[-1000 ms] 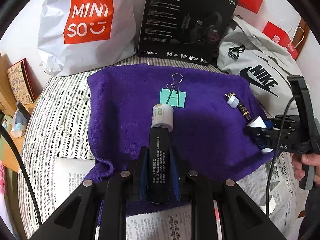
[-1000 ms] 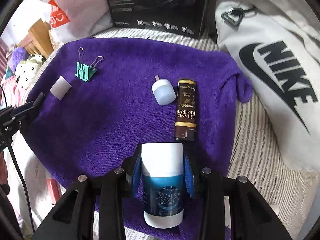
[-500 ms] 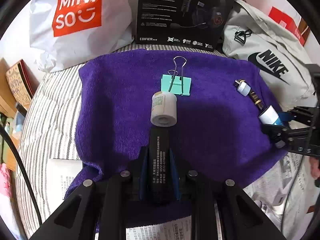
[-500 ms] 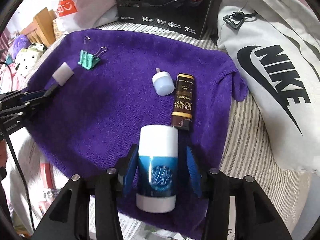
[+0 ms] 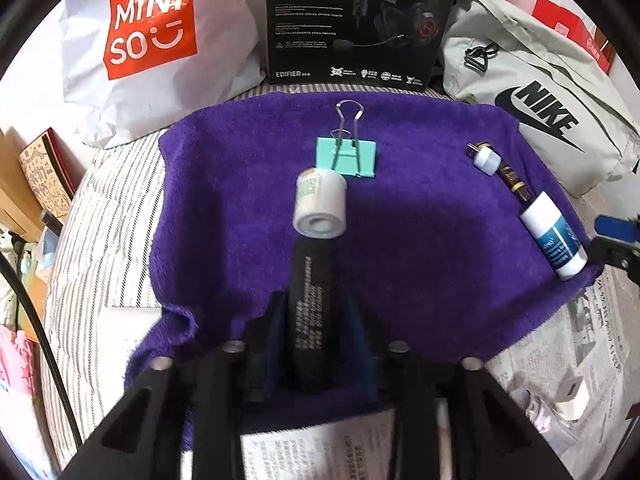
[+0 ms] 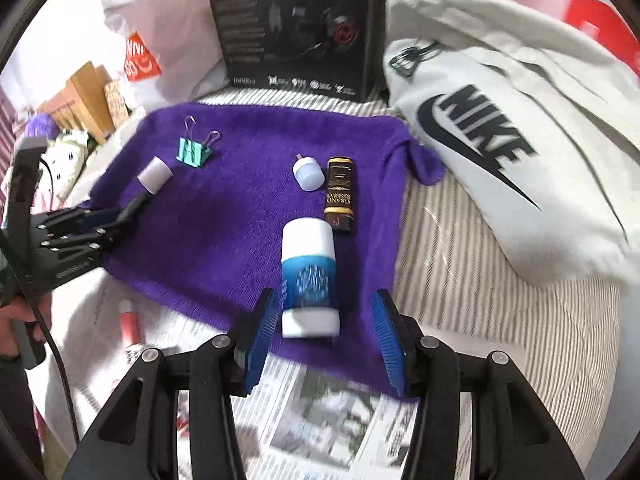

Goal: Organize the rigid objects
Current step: 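Lower the black tube and deodorant stick onto the purple towel, opening both grippers, then grasp the Vaseline tin with the left gripper while the right gripper approaches the white plug, then grasp the white charger plug with the right gripper, then carry the Vaseline tin and white plug onto the purple towel, releasing both, then grasp the pink marker with the left gripper, then grasp the clear pill jar with the right gripper, then carry the pill jar and pink marker onto the purple towel, releasing both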

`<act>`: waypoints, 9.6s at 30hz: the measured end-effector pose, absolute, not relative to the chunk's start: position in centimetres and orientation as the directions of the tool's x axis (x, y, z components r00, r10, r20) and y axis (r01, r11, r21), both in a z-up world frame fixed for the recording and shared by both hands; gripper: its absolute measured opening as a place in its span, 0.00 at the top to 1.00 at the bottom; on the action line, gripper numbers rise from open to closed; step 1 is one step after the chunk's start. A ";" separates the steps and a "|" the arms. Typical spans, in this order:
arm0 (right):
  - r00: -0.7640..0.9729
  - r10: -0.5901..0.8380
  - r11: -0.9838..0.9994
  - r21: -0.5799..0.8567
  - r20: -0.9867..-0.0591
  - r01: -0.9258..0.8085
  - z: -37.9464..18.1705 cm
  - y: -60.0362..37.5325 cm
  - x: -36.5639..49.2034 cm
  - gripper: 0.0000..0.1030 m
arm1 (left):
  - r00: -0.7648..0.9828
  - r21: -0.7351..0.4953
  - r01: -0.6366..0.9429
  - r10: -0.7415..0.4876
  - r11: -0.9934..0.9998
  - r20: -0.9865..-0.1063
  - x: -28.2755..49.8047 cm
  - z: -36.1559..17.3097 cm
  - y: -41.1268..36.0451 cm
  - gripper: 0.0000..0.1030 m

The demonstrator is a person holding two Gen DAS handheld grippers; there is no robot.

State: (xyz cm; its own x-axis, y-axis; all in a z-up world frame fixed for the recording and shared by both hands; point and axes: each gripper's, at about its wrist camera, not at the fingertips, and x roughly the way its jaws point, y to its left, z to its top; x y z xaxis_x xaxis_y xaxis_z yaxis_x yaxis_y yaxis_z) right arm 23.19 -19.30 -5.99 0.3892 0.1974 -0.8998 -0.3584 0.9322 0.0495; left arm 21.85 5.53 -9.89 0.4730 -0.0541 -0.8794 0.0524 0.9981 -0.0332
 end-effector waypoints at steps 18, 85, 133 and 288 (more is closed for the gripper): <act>0.358 0.302 0.937 0.206 -0.884 -0.282 -5.7 -22.7 13.0 0.49 | 0.533 -0.145 0.125 -0.190 0.981 -0.825 11.2 -5.6 1.4 0.41; 0.316 0.265 0.903 0.120 -0.911 -0.412 -7.0 -17.6 13.0 0.73 | 0.517 -0.126 0.166 -0.196 0.978 -0.833 9.2 -7.4 5.0 0.66; 0.256 0.225 0.883 0.086 -0.940 -0.461 -10.1 -12.2 25.2 0.70 | 0.531 -0.153 0.130 -0.199 0.980 -0.824 19.1 -6.2 8.3 0.66; 0.270 0.331 0.834 0.147 -0.904 -0.531 -7.2 -15.0 13.1 0.60 | 0.514 -0.158 0.072 -0.172 0.985 -0.840 9.0 -8.0 5.0 0.84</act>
